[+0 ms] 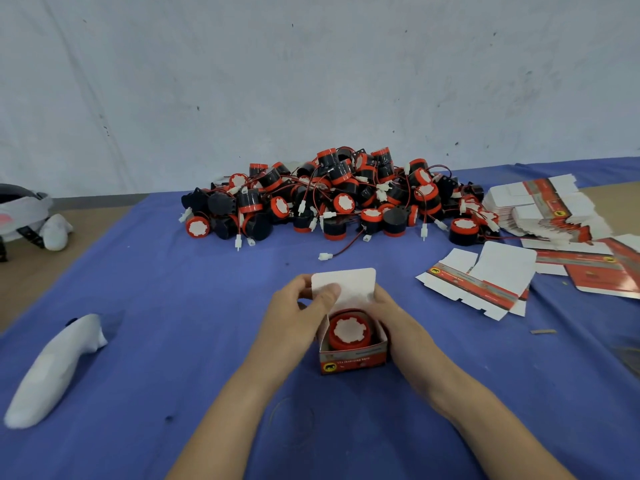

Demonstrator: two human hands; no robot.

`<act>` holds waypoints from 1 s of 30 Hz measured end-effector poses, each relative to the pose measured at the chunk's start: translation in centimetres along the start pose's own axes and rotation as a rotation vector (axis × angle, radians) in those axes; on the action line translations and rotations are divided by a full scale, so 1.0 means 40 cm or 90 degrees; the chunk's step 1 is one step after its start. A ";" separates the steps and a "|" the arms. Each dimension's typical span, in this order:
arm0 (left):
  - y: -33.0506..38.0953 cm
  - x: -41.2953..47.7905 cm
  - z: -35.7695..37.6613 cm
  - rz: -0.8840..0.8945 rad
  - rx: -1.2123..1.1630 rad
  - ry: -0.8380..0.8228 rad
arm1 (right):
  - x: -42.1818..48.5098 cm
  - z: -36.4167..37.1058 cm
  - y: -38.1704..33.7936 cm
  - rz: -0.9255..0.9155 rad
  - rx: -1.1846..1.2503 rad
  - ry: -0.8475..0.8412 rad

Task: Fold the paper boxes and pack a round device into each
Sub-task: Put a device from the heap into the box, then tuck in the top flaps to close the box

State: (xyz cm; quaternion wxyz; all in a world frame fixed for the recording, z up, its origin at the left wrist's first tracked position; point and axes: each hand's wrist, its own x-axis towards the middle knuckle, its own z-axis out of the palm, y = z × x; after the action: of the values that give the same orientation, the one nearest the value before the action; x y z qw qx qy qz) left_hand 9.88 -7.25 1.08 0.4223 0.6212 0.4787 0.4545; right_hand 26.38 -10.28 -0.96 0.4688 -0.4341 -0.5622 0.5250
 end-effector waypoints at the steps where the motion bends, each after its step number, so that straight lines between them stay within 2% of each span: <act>1: -0.004 0.002 0.003 0.005 0.013 -0.017 | 0.000 -0.001 0.003 -0.002 0.010 -0.009; 4: -0.013 0.008 0.015 0.011 0.065 -0.039 | 0.002 -0.004 0.015 -0.002 -0.014 0.003; 8: -0.031 0.012 0.028 0.034 0.174 -0.015 | 0.005 0.006 0.018 0.011 -0.031 0.057; 13: -0.028 0.012 -0.001 -0.018 0.084 -0.105 | 0.012 -0.001 0.018 -0.015 -0.085 0.124; 17: -0.029 0.001 -0.032 -0.059 0.048 -0.130 | 0.007 -0.023 0.019 -0.022 -0.118 0.103; 22: -0.035 -0.011 -0.036 -0.026 0.040 -0.108 | 0.000 -0.036 0.020 -0.034 -0.186 0.071; 26: -0.043 -0.015 -0.039 0.008 0.058 -0.106 | 0.004 -0.041 0.021 -0.069 -0.188 0.137; 30: -0.047 -0.021 -0.027 0.059 0.134 -0.029 | 0.003 -0.046 0.025 -0.082 -0.211 0.143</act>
State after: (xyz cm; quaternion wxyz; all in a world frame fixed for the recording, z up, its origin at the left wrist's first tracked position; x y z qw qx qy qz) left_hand 8.32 -7.64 -0.62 0.3441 0.6936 0.4850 0.4067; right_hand 28.14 -9.75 -1.93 0.4831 -0.5240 -0.6121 0.3425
